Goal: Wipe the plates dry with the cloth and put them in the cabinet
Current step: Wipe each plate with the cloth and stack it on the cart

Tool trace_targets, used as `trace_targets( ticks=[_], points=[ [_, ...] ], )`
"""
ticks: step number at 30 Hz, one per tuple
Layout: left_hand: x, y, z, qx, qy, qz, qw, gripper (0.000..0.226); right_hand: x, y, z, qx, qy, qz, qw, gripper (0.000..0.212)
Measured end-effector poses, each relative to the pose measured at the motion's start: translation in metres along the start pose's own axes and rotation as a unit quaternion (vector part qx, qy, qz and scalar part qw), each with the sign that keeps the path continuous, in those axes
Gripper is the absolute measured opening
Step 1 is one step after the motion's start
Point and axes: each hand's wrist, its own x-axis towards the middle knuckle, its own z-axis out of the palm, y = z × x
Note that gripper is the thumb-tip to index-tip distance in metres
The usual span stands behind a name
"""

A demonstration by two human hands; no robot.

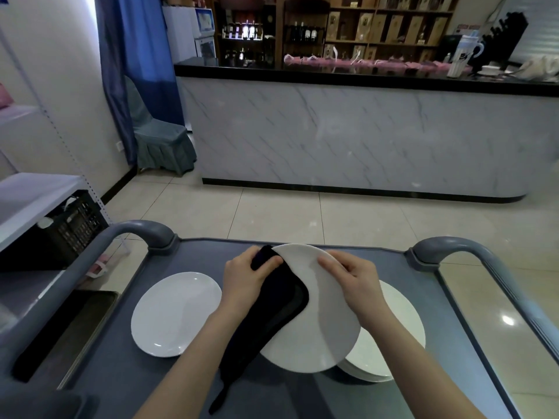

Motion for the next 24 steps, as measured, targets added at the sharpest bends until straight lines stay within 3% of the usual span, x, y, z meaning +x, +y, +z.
trace_targets(
  ticks=[4, 8, 11, 14, 17, 20, 24],
  points=[
    [-0.009, -0.009, -0.005, -0.020, 0.004, -0.041, 0.999, 0.030, -0.009, 0.005, 0.004, 0.062, 0.092, 0.018, 0.994, 0.020],
    [-0.012, -0.014, -0.022, -0.138, -0.125, -0.077, 0.980, 0.017, -0.014, 0.009, 0.001, 0.098, 0.137, 0.042, 0.985, 0.017],
    [-0.016, -0.014, -0.025, -0.156, -0.128, -0.054, 0.978, 0.016, -0.015, 0.008, -0.002, 0.054, 0.062, 0.032, 0.996, 0.019],
    [-0.016, -0.007, -0.026, -0.147, -0.096, -0.014, 0.984, 0.014, -0.005, 0.000, -0.012, -0.092, -0.016, -0.010, 0.996, 0.015],
    [-0.012, 0.005, -0.025, -0.097, -0.138, 0.040, 0.985, 0.021, 0.008, -0.013, -0.017, -0.185, -0.062, -0.034, 0.980, 0.008],
    [-0.009, 0.014, -0.019, -0.037, -0.183, 0.071, 0.980, 0.011, 0.013, -0.015, -0.006, -0.310, -0.135, -0.077, 0.938, 0.018],
    [-0.010, 0.008, -0.014, -0.054, -0.167, 0.042, 0.984, 0.007, 0.012, -0.009, 0.004, -0.294, -0.095, -0.101, 0.946, 0.021]
  ],
)
